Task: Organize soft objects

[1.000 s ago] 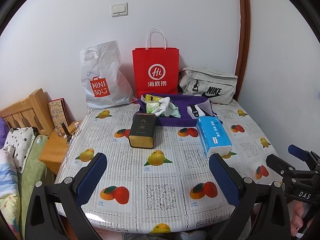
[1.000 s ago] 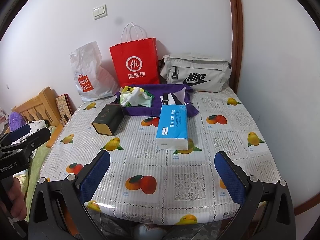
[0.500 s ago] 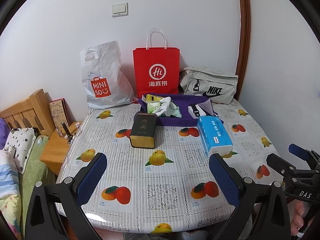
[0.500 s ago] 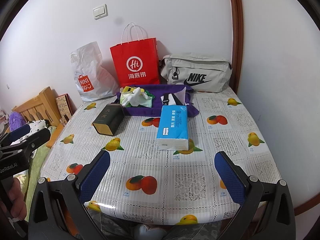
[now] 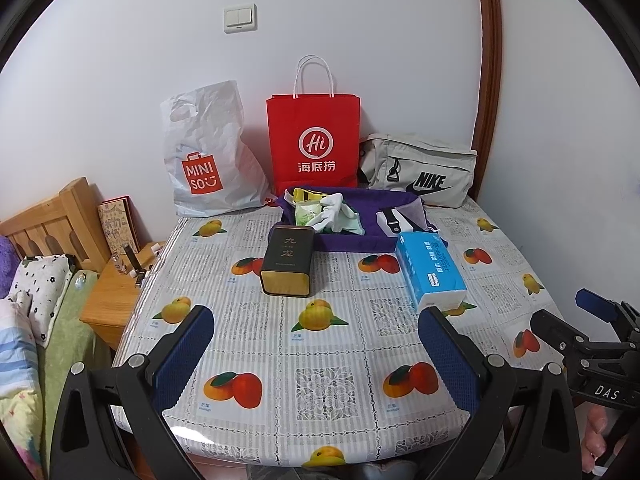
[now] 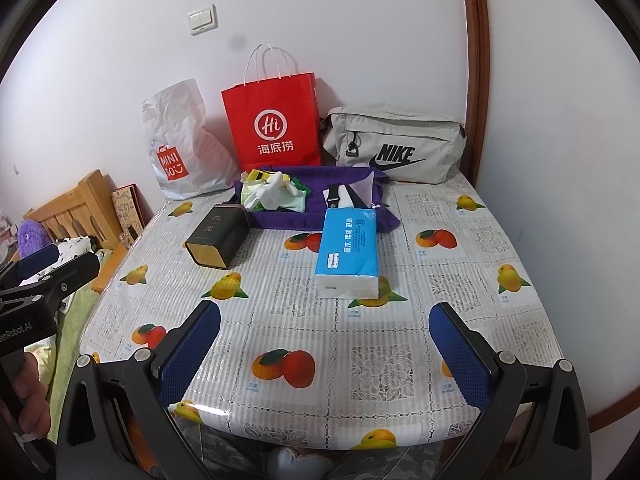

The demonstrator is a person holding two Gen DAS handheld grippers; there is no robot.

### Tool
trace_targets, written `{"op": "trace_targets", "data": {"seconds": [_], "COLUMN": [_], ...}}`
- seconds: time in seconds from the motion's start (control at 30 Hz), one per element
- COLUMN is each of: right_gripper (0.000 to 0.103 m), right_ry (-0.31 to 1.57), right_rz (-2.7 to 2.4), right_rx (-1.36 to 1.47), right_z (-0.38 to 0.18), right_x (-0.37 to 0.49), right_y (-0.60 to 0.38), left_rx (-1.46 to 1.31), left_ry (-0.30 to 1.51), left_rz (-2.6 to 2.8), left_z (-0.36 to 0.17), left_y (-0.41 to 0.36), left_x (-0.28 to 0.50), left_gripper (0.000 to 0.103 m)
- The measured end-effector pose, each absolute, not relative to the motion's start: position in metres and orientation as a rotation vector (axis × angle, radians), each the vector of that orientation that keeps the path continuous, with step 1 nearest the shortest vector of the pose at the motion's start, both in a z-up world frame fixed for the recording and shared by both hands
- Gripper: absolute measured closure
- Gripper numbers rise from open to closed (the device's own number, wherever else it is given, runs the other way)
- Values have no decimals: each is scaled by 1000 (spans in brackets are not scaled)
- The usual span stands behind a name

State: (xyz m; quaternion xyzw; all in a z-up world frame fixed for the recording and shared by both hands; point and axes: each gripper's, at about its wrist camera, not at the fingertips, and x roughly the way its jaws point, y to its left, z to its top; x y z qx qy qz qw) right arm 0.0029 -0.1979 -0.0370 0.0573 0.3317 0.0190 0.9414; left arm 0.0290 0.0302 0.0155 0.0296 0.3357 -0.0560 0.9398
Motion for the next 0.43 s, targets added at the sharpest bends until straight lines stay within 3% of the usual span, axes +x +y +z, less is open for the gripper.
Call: {"op": "trace_targets", "data": {"seconds": [0.43], "right_gripper": [0], "right_ry": [679], "right_rz": [35], "right_rx": [118], "right_z": [-39], "right_x": [4], "right_y": [-200], "left_rx": [68], "left_ry": [679], "left_rz": [-123], "left_z": [14], "left_y": [34], "left_x": [30], "left_gripper": [0]}}
